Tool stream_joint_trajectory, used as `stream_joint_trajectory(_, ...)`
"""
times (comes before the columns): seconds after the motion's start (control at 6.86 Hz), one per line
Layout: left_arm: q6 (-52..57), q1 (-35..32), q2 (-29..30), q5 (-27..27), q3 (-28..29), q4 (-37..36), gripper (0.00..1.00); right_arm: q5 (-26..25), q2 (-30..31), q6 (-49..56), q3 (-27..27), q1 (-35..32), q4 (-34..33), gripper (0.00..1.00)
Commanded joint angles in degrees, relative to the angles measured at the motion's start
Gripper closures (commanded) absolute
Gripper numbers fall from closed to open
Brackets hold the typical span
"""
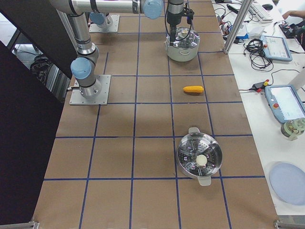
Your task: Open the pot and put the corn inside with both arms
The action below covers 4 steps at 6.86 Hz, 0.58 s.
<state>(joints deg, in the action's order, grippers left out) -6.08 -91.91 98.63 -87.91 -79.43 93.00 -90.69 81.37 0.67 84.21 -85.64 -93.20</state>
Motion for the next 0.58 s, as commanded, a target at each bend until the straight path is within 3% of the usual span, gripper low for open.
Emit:
stream_joint_trajectory(0.0, -12.05, -10.26, 13.71, 0.38, 12.75, -3.5, 0.0, 0.33, -12.22, 6.25, -0.19, 4.41, -12.64, 0.0)
stream_joint_trajectory(0.15, -16.11, -13.61, 19.62, 0.38, 16.82, -7.71, 0.0, 0.42, -17.24, 7.49, 0.07, 5.3, -18.53, 0.01)
stream_joint_trajectory(0.44, -18.44, -15.93, 25.2, 1.08, 17.21, -13.8, 0.0, 0.51, -25.44, 15.84, 0.34, 8.29, -26.98, 0.05)
